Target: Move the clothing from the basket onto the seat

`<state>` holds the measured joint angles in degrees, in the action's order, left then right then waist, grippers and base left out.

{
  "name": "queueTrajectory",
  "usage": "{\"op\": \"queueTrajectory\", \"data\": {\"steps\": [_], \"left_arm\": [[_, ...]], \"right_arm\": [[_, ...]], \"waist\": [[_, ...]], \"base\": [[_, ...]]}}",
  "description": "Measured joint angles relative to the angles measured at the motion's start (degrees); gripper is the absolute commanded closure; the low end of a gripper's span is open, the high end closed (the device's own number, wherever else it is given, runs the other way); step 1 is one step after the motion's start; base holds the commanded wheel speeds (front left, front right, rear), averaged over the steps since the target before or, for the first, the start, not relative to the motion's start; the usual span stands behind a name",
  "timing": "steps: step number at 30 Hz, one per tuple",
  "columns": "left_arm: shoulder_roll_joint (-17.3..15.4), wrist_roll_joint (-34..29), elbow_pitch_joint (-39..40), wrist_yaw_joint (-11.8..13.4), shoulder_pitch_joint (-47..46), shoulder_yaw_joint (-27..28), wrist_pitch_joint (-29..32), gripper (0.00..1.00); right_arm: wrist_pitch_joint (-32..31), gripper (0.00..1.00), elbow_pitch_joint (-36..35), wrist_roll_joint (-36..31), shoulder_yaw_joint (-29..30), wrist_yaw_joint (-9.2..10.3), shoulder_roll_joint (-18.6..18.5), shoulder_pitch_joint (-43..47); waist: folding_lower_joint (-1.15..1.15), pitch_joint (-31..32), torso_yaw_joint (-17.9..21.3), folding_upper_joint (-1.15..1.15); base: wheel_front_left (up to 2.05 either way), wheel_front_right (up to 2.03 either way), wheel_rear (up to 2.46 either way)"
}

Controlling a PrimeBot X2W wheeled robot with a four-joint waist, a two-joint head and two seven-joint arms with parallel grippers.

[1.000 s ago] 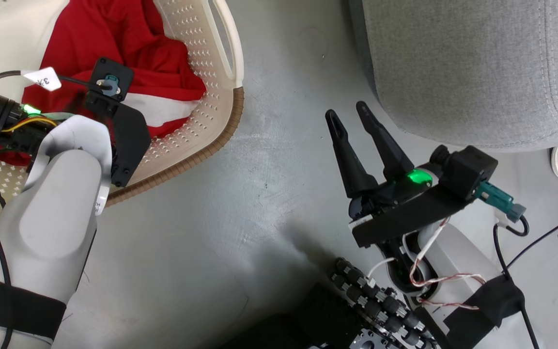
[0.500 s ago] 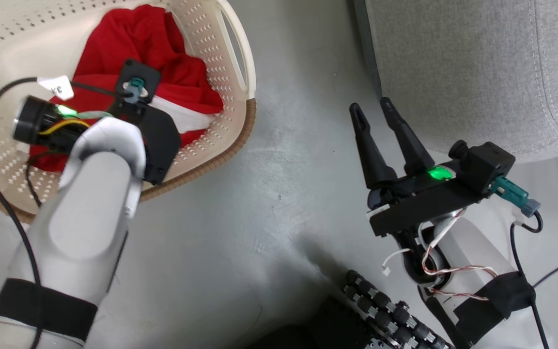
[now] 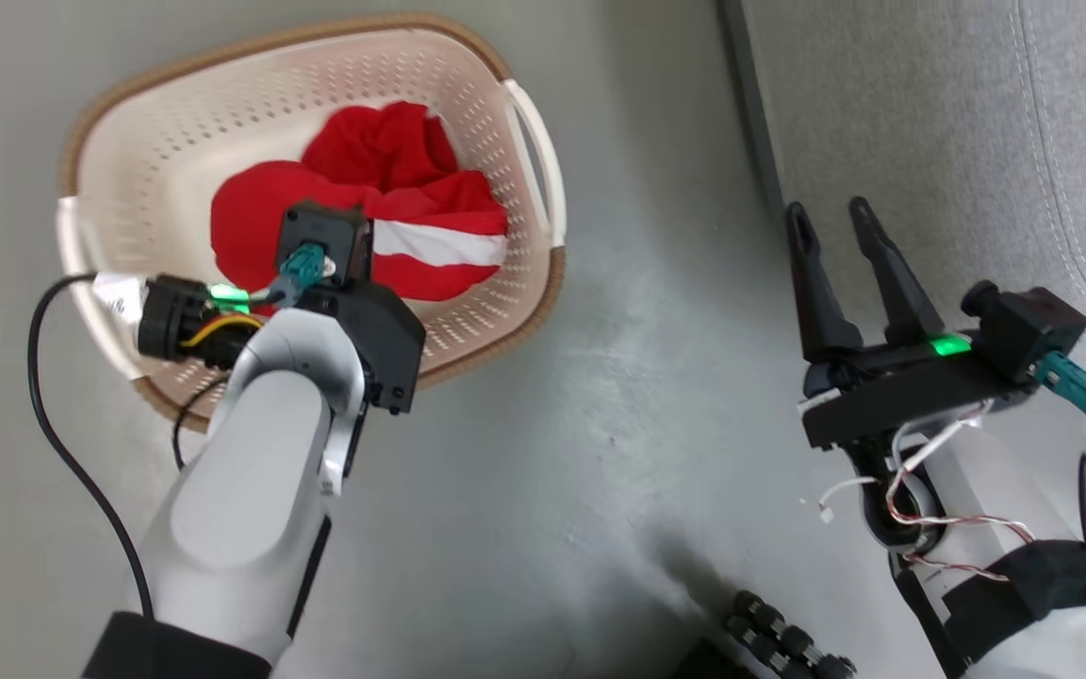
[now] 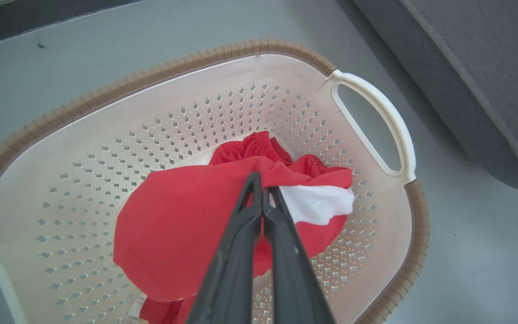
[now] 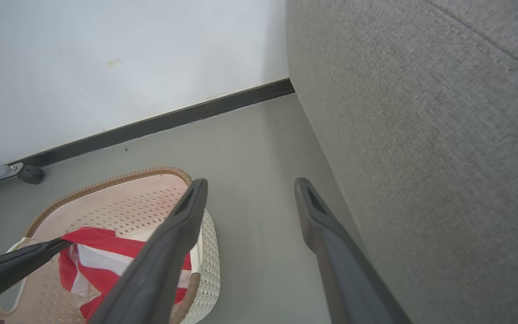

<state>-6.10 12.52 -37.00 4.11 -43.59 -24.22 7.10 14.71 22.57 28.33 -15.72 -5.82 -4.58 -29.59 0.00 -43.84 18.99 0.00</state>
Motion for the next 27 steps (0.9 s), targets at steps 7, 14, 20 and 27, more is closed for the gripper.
{"op": "queueTrajectory", "data": {"steps": [7,14,20,27], "left_arm": [[2.03,4.67,0.63,0.16,4.75,2.79,-7.27,1.00],[2.77,7.87,1.62,-0.13,9.04,4.09,-13.30,1.00],[3.01,9.80,2.76,-0.67,11.95,5.08,-17.27,1.00],[3.05,12.16,4.13,-1.34,15.49,6.08,-19.41,1.00]], "right_arm": [[-0.01,0.00,0.75,-1.55,3.00,-0.26,-1.57,4.08],[-0.01,0.00,0.80,-3.21,5.99,-0.32,-2.90,7.99],[-0.01,0.00,0.86,-4.08,7.53,-0.34,-3.39,10.90],[-0.01,0.00,0.82,-5.79,7.94,-0.51,-3.20,14.19]], "waist": [[0.00,5.22,-3.99,0.00],[0.00,10.79,-8.02,0.00],[-0.01,15.87,-11.17,0.00],[-0.01,22.07,-14.03,0.00]], "base": [[0.00,0.00,0.00],[0.00,0.00,0.00],[0.00,0.00,0.00],[0.00,0.00,0.00]]}}
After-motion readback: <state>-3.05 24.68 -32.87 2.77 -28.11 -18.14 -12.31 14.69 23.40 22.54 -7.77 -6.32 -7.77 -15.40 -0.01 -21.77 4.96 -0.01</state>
